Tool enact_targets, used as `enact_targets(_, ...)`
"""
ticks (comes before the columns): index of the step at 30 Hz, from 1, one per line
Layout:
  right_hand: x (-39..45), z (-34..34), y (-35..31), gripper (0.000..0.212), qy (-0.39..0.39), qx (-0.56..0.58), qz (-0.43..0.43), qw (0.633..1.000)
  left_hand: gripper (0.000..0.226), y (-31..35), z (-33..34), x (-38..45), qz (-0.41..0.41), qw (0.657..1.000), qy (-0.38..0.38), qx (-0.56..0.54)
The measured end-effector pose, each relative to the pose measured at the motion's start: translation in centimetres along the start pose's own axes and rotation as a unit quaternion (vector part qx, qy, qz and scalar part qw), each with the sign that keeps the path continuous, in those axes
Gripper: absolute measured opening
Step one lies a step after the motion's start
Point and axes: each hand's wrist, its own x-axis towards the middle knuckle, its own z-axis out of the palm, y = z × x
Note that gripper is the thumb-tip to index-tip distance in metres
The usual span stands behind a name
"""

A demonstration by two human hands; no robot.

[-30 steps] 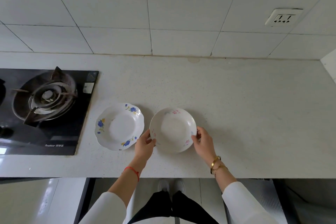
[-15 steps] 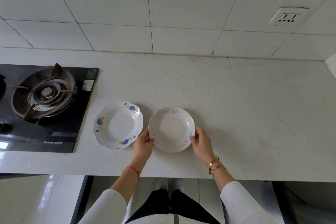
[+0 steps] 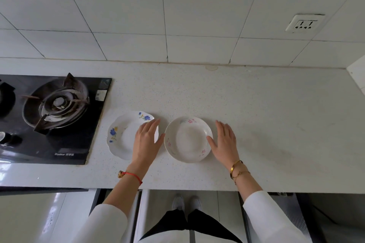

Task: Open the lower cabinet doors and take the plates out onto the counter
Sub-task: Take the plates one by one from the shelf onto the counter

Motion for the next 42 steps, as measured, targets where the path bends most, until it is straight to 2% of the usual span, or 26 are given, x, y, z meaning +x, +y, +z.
enact_targets(6,-2.4,-1.5,-0.6,0.067,0.048,0.001,-0.026,0.999,0.056,-0.1,-1.0,-0.9,0.047,0.998,0.025,0.025)
enact_targets(14,-7.5,-3.1,0.6,0.064,0.107,0.016,-0.015,0.994,0.054,1.4,-2.0,-3.3,0.098,0.994,0.044,0.023)
enact_targets(23,-15.3,-5.7,3.4,0.058,0.151,0.026,-0.023,0.988,0.049,4.8,-1.6,-10.5,0.135,0.987,0.086,0.022)
enact_targets(32,-26.0,-7.0,9.6,0.058,0.143,0.033,-0.044,0.988,0.046,8.5,1.6,-23.0,0.125,0.985,0.122,0.008)
enact_targets(42,-35.3,-6.4,14.7,0.056,0.119,0.030,-0.054,0.991,0.043,10.9,4.5,-34.8,0.068,0.992,0.106,0.008)
